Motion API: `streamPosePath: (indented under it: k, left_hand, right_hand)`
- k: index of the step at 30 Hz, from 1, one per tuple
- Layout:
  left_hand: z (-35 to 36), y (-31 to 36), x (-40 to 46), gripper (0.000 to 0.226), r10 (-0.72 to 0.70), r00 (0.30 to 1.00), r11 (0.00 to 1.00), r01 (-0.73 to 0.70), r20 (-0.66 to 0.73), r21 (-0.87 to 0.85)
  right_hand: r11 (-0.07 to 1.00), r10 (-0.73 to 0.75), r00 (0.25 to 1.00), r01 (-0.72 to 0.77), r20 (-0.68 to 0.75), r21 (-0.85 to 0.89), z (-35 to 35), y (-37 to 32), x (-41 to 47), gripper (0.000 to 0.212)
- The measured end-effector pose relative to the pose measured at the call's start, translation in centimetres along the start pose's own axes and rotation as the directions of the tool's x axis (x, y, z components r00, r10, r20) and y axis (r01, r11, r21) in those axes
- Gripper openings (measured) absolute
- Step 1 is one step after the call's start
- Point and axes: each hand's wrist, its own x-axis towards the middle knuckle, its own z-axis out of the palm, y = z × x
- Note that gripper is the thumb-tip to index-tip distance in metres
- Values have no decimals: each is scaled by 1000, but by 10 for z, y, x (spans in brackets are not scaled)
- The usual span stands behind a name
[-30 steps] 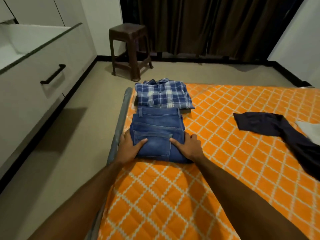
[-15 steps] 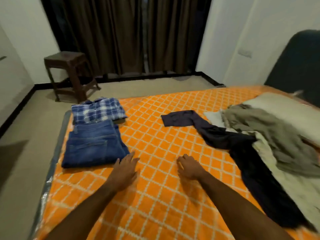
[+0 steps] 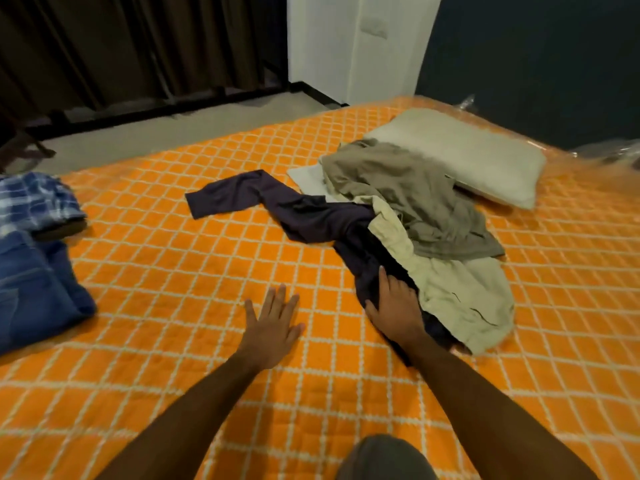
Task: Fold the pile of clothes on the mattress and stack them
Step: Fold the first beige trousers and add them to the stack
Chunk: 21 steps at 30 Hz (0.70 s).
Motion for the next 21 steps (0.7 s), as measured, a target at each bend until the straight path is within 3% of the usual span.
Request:
streamPosePath:
  k: [2, 5, 8, 10, 11, 13, 14, 15, 18, 19, 21]
  left_hand:
    - [8, 0, 4, 91, -7, 1000, 1000, 7, -3, -17]
    - [-1, -2, 7, 81, -25, 994, 997, 33, 108, -73]
    - [-19, 3, 6, 69, -54, 993, 987, 69, 103, -148]
    - [-30, 7, 6, 57, -114, 992, 943, 123, 45, -309]
    - [-41, 10, 2, 51, -161, 986, 856, 164, 50, -490]
    - [-60, 15, -8, 45, -209, 970, 436, 209, 127, -875]
    - [-74, 15, -21, 42, -206, 962, 243, 229, 180, -943]
    - [-80, 16, -28, 39, -198, 949, 138, 275, 245, -952]
    - [-102, 10, -56, 44, -135, 929, -37, 341, 343, -939]
    - [-107, 6, -59, 46, -168, 937, -94, 294, 306, -951]
    - [-133, 1, -70, 41, -290, 938, -189, 137, 189, -972]
  right_hand:
    - [997, 67, 997, -66, -34, 32, 4, -5, 10, 75]
    - [991, 107, 994, -109, 27, 72, -15, -16, 28, 51]
    - [985, -53, 996, 39, 78, 167, -26, -40, 28, 33]
    - [906, -203, 972, 141, 118, 399, -31, -62, 8, 27]
    - [844, -256, 958, 156, 131, 512, -32, -71, -4, 23]
    - [716, -285, 945, 98, 161, 691, -36, -87, -27, 17]
    - [657, -283, 942, 54, 181, 752, -43, -97, -38, 19]
    - [604, -283, 936, 5, 209, 797, -45, -102, -45, 25]
    - [416, -326, 912, -99, 249, 904, -68, -131, -55, 64]
    - [354, -329, 912, -122, 245, 927, -82, -142, -59, 67]
    - [258, -347, 913, -125, 213, 958, -115, -162, -70, 54]
